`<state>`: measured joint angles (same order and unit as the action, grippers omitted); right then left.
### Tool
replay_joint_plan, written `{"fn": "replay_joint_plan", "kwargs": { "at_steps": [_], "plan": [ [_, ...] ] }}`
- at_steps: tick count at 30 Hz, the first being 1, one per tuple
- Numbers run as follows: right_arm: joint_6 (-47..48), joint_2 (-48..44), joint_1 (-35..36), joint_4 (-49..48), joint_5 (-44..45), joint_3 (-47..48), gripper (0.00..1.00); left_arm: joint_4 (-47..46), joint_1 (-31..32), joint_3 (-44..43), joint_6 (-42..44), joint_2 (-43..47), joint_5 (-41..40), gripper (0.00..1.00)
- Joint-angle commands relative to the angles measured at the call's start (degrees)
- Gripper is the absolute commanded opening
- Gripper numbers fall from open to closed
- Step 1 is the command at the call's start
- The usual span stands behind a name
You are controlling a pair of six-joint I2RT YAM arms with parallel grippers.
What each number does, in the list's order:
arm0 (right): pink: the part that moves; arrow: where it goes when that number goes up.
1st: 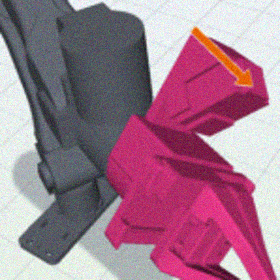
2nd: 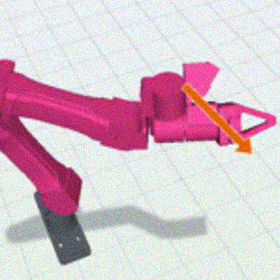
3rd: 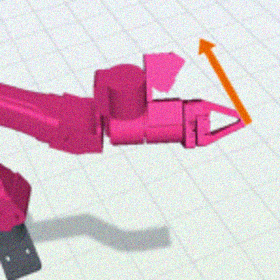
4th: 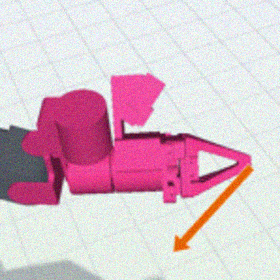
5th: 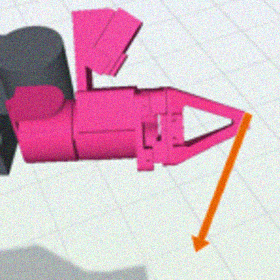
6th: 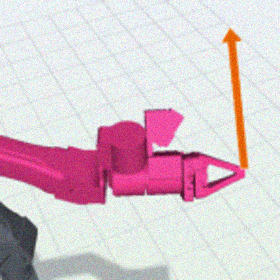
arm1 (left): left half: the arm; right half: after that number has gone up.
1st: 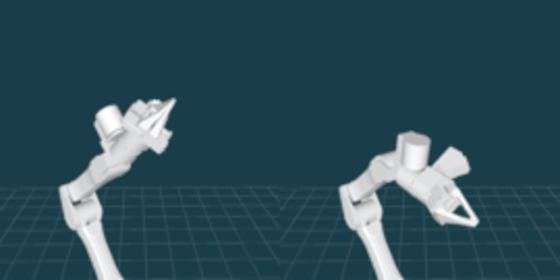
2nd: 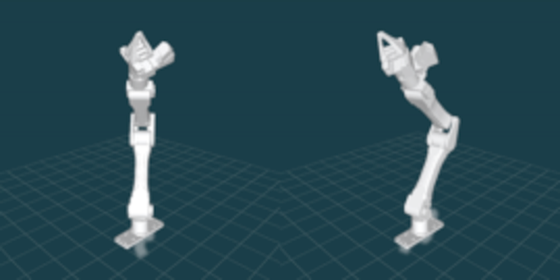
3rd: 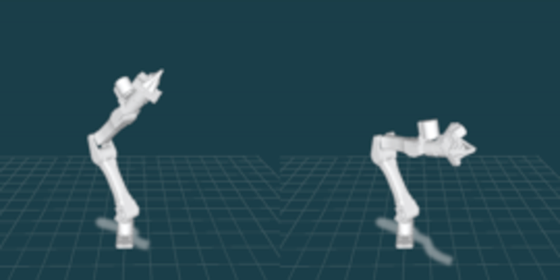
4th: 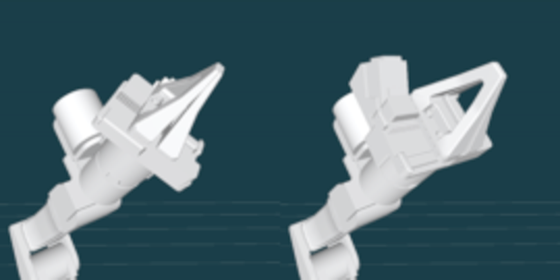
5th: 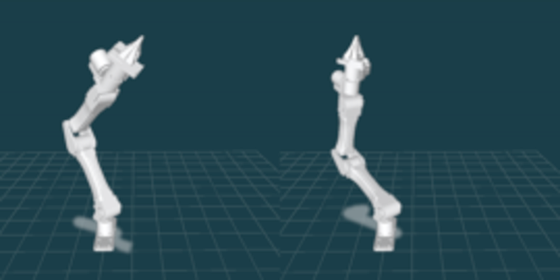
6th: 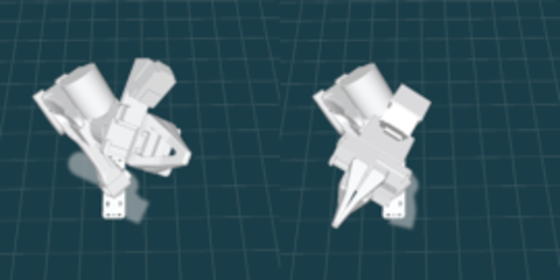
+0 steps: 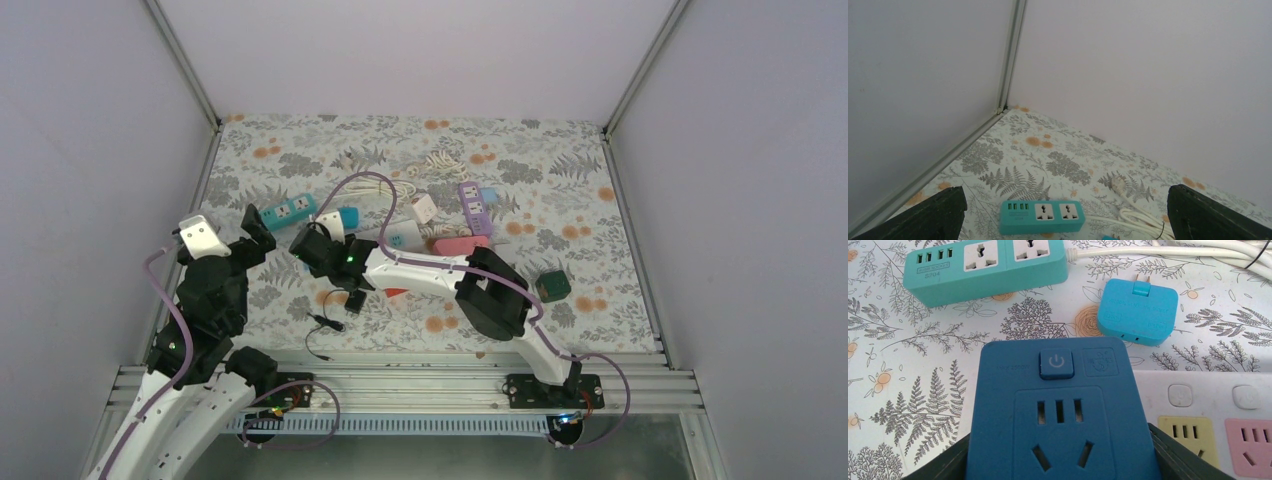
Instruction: Insert the plug
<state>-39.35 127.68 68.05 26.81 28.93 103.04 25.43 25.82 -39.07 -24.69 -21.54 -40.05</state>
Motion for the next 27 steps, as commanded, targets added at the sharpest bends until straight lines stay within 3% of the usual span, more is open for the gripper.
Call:
{"fn": "replay_joint_plan", "kwargs": {
  "at_steps": [1,15,27],
  "plan": [
    [-1.71,1.03,-0.56,1.52,4.03,-1.10,0.53,-0.23,-0.08,0.20,-0.45,-0.41,0.32,1.00],
    [-0.70,2.46,-0.55,-2.45,2.12,-3.28,0.53,-0.12,-0.15,0.22,-0.62,-0.70,0.33,1.00],
    [-1.93,2.94,1.53,-3.75,6.52,-7.26,0.53,0.25,-0.16,0.19,-0.93,-0.82,0.07,1.00]
  ]
}}
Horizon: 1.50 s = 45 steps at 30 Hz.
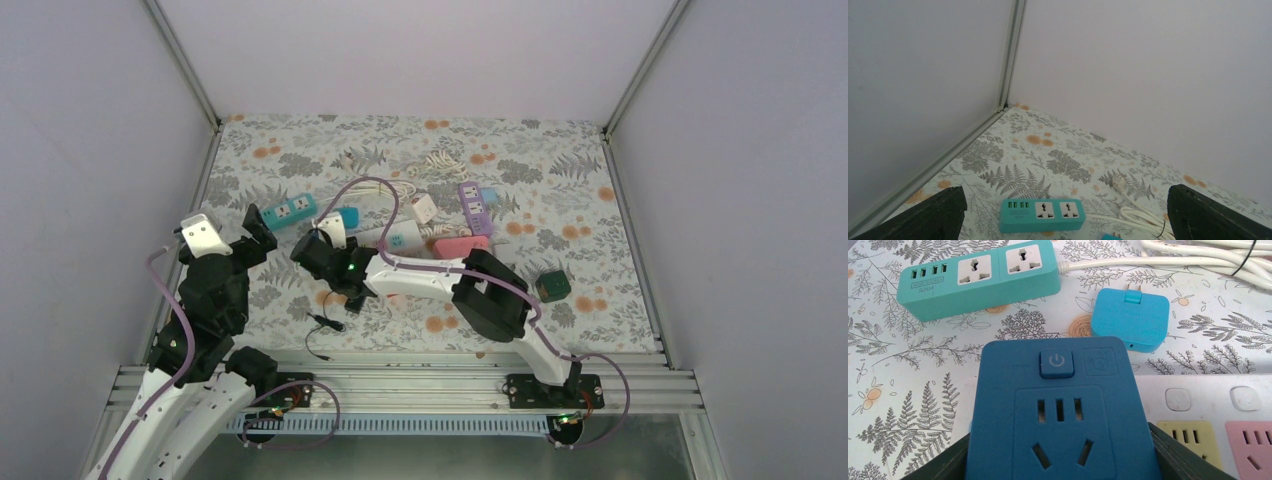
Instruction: Insert the plug
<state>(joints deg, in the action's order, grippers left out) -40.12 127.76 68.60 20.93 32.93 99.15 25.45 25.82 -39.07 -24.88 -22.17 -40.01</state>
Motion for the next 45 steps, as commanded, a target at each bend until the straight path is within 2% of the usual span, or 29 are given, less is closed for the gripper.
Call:
{"fn": "replay_joint_plan", "kwargs": {
  "at_steps": [1,10,17,24,30,38,45],
  "plan": [
    [-1.91,3.33,1.32,2.87,3.18,-3.23,0.53,0.29,-0.16,0.22,-0.77,-0.17,-0.02,1.00],
    [-6.15,6.02,3.02,3.58,7.35,-5.62,0.54,0.17,-0.16,0.03,-0.69,-0.98,-0.24,1.00],
    [-7.85,4.44,2.77,6.39,-5.52,-3.52,0.55,0.13,-0.16,-0.04,-0.47,-1.36,-0.42,1.00],
    [-8.58,4.08,3.39,8.18,0.78,-4.76,0.56,1.42,-0.16,-0.47,-2.75,-2.60,-0.01,1.00],
    [-11.04,4.49,4.31,8.38,4.77,-8.29,0.59,4.78,-0.16,-3.79,-6.74,-7.76,1.64,1.00],
    [-5.85,5.40,5.05,6.23,3.55,-8.33,0.63,5.95,-0.16,-7.54,-6.73,-12.99,3.12,1.00],
    [0.15,8.54,4.79,11.98,1.35,-3.38,0.59,8.02,-0.16,-14.33,-5.61,-17.12,3.14,1.00]
  ]
}}
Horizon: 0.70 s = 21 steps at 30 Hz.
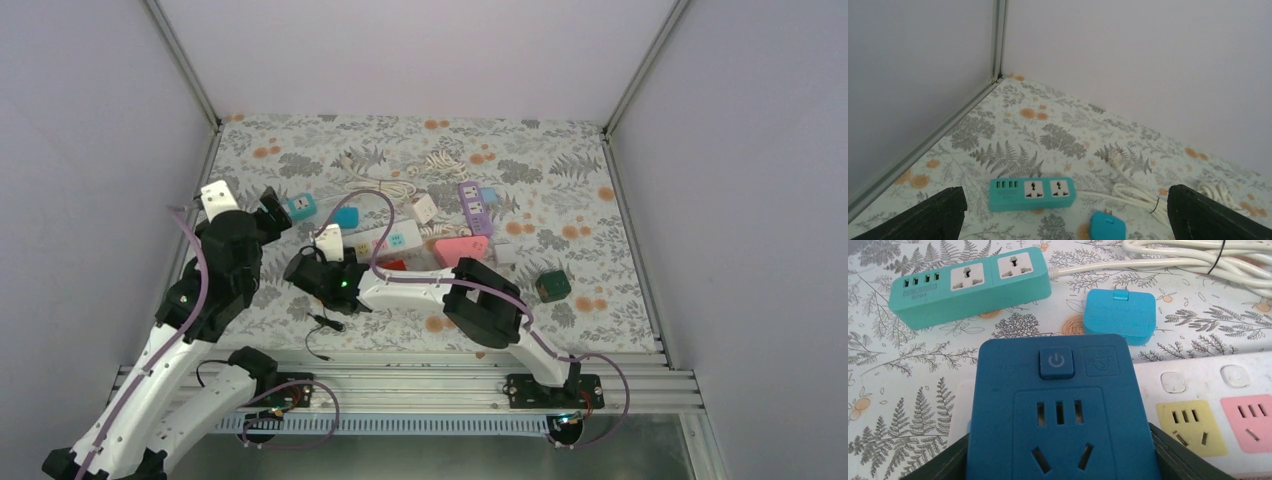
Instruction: Insert the plug
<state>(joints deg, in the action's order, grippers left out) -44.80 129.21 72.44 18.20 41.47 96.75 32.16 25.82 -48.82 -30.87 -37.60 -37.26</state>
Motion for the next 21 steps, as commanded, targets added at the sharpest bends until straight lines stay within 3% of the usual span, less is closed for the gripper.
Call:
{"fn": "replay_joint_plan", "kwargs": {
  "at_steps": [1,11,21],
  "plan": [
    [5.16,7.57,0.94,15.57,-7.38,-0.57,0.59,1.52,-0.16,-5.56,0.59,-2.25,0.42,1.00],
    [7.56,10.69,-1.82,18.25,-15.18,-1.34,0.58,1.24,-0.40,-8.94,2.70,-5.83,0.36,1.00],
    [7.13,11.79,-4.81,25.49,-20.74,4.91,0.58,1.39,-1.10,-9.82,3.41,-7.43,0.36,1.00]
  ]
}}
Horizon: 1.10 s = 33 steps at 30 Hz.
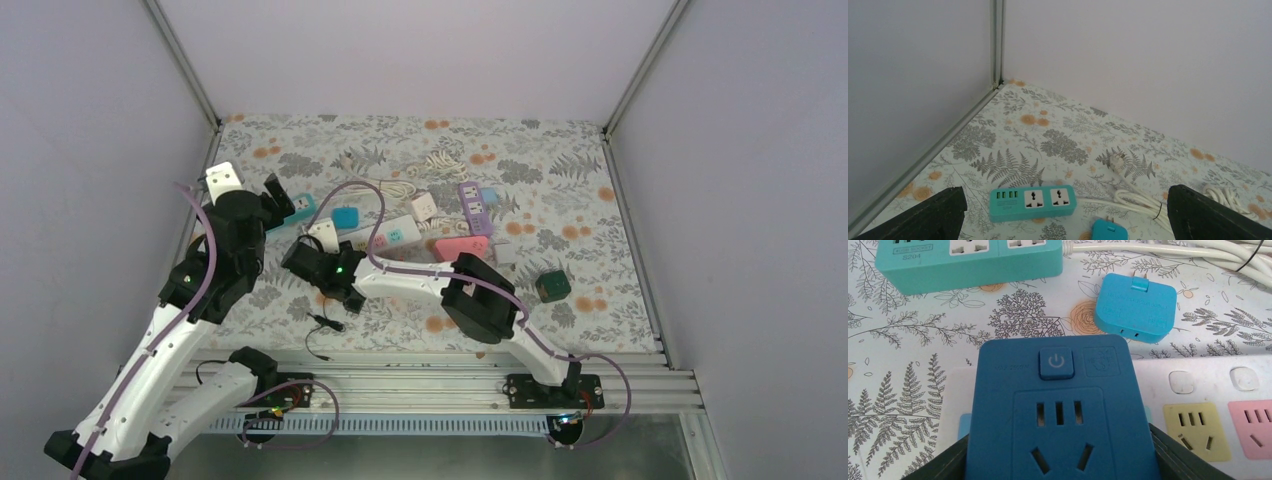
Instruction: Insert the plug
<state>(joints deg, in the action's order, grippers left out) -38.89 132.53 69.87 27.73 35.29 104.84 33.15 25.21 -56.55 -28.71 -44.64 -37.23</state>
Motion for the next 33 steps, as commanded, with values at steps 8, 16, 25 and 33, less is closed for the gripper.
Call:
{"fn": "replay_joint_plan", "kwargs": {
  "at_steps": [8,16,25,33],
  "plan": [
    [-2.18,5.76,-1.20,8.78,-3.38,-11.01,0.56,0.47,-1.42,-2.94,1.08,-1.64,0.37,1.00],
    [-2.60,10.08,-0.52,9.33,-0.80,-12.61,0.56,0.35,-3.08,-2.86,1.30,-1.88,1.83,1.00],
    [-0.60,12.57,-1.41,6.52,-7.53,-12.92,0.56,0.08,-5.29,-2.68,1.60,-2.44,4.12,1.00],
    [1.25,8.91,-1.75,6.79,-5.74,-11.80,0.57,0.33,-6.15,-3.04,1.76,-2.17,4.49,1.00]
  ]
}}
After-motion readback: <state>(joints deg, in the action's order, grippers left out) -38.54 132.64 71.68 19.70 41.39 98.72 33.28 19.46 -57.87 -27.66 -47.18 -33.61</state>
